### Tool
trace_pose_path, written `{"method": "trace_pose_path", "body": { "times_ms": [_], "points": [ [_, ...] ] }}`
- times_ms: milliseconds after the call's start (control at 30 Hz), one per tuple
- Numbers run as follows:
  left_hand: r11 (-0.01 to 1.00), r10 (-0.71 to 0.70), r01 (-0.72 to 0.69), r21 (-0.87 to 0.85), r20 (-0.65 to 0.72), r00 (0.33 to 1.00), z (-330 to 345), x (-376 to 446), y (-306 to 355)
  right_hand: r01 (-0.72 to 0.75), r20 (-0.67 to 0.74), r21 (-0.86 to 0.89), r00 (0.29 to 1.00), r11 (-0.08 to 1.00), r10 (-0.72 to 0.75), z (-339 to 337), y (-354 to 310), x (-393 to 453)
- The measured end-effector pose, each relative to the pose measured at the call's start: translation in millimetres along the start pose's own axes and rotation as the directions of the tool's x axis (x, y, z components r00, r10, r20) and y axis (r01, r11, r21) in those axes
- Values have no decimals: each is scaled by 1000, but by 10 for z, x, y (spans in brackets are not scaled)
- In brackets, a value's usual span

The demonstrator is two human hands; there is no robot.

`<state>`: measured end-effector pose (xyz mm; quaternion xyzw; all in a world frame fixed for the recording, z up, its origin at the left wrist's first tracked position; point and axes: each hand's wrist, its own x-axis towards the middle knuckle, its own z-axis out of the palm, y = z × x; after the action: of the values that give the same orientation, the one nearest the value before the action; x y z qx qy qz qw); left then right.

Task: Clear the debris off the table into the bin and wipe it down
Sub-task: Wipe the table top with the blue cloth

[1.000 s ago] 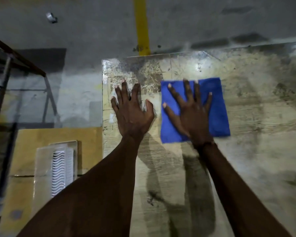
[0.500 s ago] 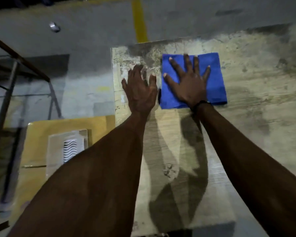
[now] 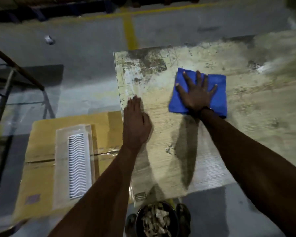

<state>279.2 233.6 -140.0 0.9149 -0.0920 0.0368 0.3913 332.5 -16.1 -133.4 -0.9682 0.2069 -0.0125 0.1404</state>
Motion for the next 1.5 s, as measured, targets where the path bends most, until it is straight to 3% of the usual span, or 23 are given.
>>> {"method": "trace_pose_path", "body": {
  "times_ms": [67,167,233,367,500,600,700,767,833,933,1033,1100,1267,1333,1500],
  "points": [
    [998,-4,6,67,-25,1000,79,-167,78,32,20,-8,999,999,-32,105,-388,-39],
    [996,-20,23,86,-39,999,103,-194,105,322,47,-46,946,946,-320,297,-814,-453],
    [994,-22,27,102,-54,998,108,-195,82,415,36,-56,910,908,-413,319,-681,-676],
    [979,35,-18,203,-81,996,150,-223,53,206,-101,-85,972,975,-214,121,185,-643],
    [975,12,0,222,-50,999,132,-209,106,-35,-82,-14,996,999,34,-18,500,-525],
    [979,4,2,204,-29,1000,110,-206,117,83,-156,-89,983,993,-96,159,179,-958],
    [978,3,-3,210,-1,1000,74,-204,98,337,-55,-80,938,938,-342,230,-38,-1800],
    [981,-4,2,196,8,1000,48,-222,118,410,11,-80,912,909,-410,163,77,-2170],
    [983,-6,3,183,15,1000,29,-235,145,354,18,-88,935,931,-353,74,396,-2183],
    [979,-19,11,203,37,999,35,-249,155,147,-35,-118,988,982,-152,-104,840,-1764],
    [973,-19,8,229,45,999,46,-250,146,-11,-59,-34,998,999,9,-131,797,-1335],
    [965,-7,-4,262,39,999,58,-237,130,6,-84,-44,996,999,-9,-16,571,-1306],
    [946,15,-26,322,38,999,50,-237,134,317,-39,-103,946,943,-322,18,652,-2151],
    [943,18,-31,332,41,999,41,-243,151,291,-4,-89,956,953,-292,-119,1104,-2254],
    [901,-44,46,432,-15,999,250,-539,391,63,-9,-98,998,993,-64,-485,2057,-1806]
  ]
}}
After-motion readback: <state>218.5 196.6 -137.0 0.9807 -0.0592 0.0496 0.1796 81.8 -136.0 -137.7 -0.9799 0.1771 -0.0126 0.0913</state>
